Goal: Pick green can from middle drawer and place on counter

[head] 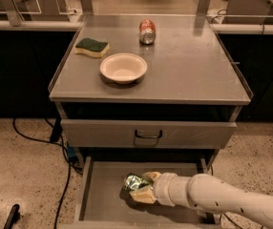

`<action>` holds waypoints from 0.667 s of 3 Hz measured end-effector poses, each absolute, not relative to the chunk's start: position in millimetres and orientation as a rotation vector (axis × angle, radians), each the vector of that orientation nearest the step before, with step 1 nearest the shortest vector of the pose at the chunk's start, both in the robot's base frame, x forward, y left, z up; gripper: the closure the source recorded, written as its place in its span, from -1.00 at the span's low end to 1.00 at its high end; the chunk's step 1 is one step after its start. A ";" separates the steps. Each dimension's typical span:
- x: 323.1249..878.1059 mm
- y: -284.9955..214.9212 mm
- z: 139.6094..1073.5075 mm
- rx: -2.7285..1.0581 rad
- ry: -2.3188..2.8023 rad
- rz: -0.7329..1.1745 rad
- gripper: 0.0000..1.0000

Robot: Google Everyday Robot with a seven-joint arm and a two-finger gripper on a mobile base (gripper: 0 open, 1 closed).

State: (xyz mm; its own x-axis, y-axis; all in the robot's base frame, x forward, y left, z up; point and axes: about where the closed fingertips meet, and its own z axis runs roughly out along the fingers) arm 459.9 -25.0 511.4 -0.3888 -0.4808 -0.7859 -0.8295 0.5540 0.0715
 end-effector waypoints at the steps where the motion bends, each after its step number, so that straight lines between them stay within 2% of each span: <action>1: 445.3 -56.0 584.0 -1.055 2.020 0.496 1.00; 2: 445.3 -55.5 584.0 -1.056 2.020 0.497 1.00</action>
Offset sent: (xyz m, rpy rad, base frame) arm -0.0111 -0.0193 0.0570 -0.0314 -0.0556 -0.0113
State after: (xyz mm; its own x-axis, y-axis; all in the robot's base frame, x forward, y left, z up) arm 445.3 -55.5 584.0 -0.3438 -0.5083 -0.7896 -0.8169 0.5766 -0.0156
